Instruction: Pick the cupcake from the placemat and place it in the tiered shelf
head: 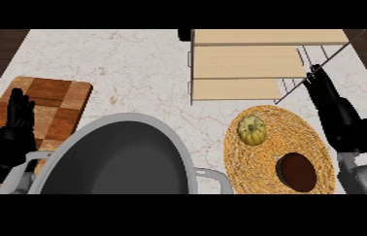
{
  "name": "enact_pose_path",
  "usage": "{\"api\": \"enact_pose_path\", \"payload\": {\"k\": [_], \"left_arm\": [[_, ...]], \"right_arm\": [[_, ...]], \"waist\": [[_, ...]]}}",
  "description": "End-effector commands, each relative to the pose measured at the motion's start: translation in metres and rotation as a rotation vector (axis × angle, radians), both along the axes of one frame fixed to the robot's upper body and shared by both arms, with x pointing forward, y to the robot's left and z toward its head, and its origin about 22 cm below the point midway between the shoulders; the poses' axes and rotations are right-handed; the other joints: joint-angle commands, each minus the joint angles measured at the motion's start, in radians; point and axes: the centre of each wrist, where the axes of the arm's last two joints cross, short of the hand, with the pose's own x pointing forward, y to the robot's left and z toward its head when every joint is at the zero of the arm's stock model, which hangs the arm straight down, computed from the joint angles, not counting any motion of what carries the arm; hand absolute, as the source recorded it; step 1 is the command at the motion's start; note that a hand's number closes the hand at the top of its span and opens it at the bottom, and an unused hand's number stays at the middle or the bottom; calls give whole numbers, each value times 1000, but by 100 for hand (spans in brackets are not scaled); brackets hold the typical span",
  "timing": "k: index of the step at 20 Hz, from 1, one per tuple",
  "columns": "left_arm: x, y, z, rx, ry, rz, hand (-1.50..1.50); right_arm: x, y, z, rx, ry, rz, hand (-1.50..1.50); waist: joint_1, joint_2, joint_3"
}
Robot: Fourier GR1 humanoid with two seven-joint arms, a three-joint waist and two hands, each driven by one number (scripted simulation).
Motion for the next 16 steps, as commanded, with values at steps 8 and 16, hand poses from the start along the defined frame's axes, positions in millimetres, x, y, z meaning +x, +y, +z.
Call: {"api": "enact_pose_path", "payload": {"k": [8, 16], "left_arm": [[-32, -6, -43, -292, 422, -97, 0], [-21, -6, -38, -330, 520, -231, 0]], "right_arm": [[-92, -146, -19, -465, 201, -550, 150], [-164, -144, -27, -258, 92, -421, -150]], "waist": [[-152, -10, -4], [-70, -33, 2]]}}
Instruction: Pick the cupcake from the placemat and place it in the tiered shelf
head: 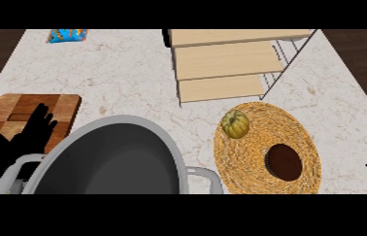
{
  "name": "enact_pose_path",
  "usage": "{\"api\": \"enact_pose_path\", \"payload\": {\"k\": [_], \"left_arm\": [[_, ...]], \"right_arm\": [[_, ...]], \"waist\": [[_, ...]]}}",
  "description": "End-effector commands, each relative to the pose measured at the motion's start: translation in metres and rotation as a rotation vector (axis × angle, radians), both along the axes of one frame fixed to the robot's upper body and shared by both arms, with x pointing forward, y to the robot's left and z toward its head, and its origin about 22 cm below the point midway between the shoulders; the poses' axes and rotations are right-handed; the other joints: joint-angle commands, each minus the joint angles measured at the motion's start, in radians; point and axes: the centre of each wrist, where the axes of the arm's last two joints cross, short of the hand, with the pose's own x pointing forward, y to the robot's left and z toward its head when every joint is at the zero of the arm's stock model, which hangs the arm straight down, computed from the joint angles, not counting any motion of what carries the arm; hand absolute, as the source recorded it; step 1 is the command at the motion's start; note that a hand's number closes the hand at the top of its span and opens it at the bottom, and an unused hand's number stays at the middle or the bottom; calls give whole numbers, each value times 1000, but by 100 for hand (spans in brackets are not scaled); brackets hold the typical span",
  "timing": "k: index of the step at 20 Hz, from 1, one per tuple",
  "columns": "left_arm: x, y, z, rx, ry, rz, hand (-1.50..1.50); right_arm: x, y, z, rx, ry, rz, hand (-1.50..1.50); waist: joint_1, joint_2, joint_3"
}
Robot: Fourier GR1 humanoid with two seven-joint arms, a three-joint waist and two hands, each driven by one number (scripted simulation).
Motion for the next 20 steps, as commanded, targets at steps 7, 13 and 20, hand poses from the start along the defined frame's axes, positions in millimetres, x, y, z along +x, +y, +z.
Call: {"api": "enact_pose_path", "payload": {"k": [7, 13, 20], "left_arm": [[0, -21, -31, -54, 152, -141, 0], [14, -46, -26, -50, 118, -161, 0], [15, -35, -26, -34, 124, -207, 0]], "right_arm": [[-58, 25, 51, 11, 102, 284, -150], [-43, 58, 103, -86, 254, 303, -150], [-31, 91, 125, -88, 345, 97, -150]], "waist": [[32, 14, -15], [66, 22, -15], [101, 25, -12]]}}
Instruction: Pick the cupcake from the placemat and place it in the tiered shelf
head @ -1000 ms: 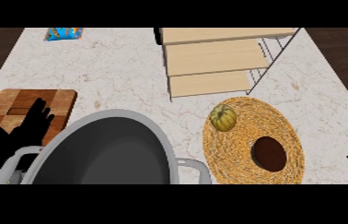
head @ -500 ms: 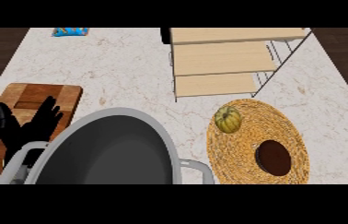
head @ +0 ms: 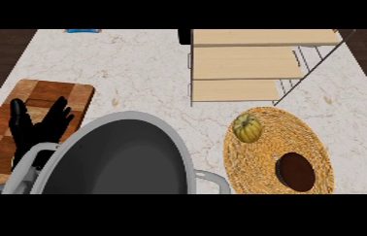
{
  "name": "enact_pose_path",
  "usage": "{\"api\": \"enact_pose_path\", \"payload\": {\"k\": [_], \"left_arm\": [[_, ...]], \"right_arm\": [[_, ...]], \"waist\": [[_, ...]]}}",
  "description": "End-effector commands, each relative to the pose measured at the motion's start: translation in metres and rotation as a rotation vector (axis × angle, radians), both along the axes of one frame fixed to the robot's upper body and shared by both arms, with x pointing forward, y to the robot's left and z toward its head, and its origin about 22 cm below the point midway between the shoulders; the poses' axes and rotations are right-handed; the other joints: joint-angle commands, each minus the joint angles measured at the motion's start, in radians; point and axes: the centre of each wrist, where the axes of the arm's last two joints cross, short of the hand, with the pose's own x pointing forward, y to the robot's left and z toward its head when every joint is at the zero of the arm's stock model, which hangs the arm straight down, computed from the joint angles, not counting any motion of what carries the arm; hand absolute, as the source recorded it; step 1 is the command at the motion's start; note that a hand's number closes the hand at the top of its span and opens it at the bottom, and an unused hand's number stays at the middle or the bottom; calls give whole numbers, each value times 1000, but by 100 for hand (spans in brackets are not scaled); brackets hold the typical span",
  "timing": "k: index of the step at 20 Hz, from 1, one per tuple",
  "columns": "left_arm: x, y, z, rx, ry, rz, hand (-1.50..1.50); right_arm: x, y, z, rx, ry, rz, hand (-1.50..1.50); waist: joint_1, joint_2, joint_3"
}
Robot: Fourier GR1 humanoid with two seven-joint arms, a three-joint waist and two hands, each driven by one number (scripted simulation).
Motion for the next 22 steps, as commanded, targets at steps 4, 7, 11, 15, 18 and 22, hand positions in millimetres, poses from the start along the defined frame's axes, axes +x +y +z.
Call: {"api": "enact_pose_path", "payload": {"k": [4, 7, 11, 15, 18, 22], "left_arm": [[-4, -30, -25, -31, 91, -96, 0], [-6, -30, -18, -6, 88, -115, 0], [15, -32, -15, -12, 70, -112, 0], [6, -32, -31, -35, 94, -111, 0], [8, -45, -32, -24, 97, -93, 0], [6, -27, -36, -23, 84, -84, 0]], "right_arm": [[15, 32, 23, -109, 117, -133, -150], [31, 41, 25, -108, 174, -136, -150], [32, 58, 5, -141, 280, -110, -150], [43, 70, -8, -171, 308, -93, -150], [47, 75, -2, -210, 362, -122, -150], [51, 89, -11, -222, 347, -159, -150]], "waist": [[26, 14, -6], [43, 13, -4], [37, 15, -4], [38, 14, -4], [24, 11, -4], [18, 10, -5]]}}
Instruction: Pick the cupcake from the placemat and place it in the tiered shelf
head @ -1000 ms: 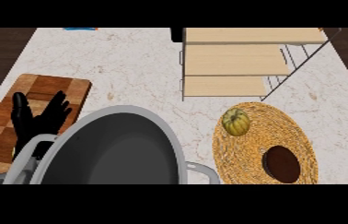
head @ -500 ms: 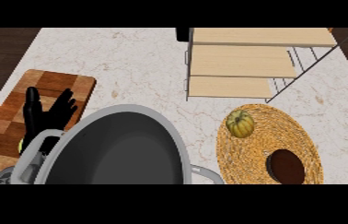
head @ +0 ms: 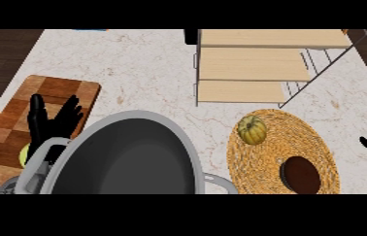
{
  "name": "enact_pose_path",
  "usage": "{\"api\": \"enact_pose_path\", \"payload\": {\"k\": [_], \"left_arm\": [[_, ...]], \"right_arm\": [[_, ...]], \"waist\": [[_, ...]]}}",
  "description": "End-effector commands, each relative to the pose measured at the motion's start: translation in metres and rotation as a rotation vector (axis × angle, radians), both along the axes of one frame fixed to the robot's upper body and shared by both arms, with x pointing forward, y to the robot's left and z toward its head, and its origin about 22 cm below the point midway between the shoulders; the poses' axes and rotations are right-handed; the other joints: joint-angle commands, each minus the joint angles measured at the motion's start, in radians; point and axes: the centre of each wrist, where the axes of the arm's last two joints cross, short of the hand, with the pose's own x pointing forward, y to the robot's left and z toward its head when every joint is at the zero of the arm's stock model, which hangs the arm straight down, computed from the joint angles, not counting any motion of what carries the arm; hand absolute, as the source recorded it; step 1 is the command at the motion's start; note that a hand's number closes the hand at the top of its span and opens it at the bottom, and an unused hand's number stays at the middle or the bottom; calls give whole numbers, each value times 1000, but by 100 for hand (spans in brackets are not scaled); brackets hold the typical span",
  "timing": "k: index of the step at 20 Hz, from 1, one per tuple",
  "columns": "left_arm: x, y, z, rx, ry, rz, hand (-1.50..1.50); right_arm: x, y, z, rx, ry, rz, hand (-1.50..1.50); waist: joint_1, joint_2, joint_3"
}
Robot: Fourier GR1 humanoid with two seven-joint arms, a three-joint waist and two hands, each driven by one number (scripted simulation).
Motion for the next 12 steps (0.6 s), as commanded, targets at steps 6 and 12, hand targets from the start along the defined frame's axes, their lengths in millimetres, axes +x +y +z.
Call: {"api": "enact_pose_path", "payload": {"k": [6, 12], "left_arm": [[-14, -27, -13, -29, 48, -60, 0], [-5, -20, -27, -17, 53, -34, 0]], "right_arm": [[14, 31, -31, -49, 52, -77, -150], [28, 28, -42, -73, 84, -98, -150]], "waist": [[-5, 7, -9], [-24, 8, -9]]}}
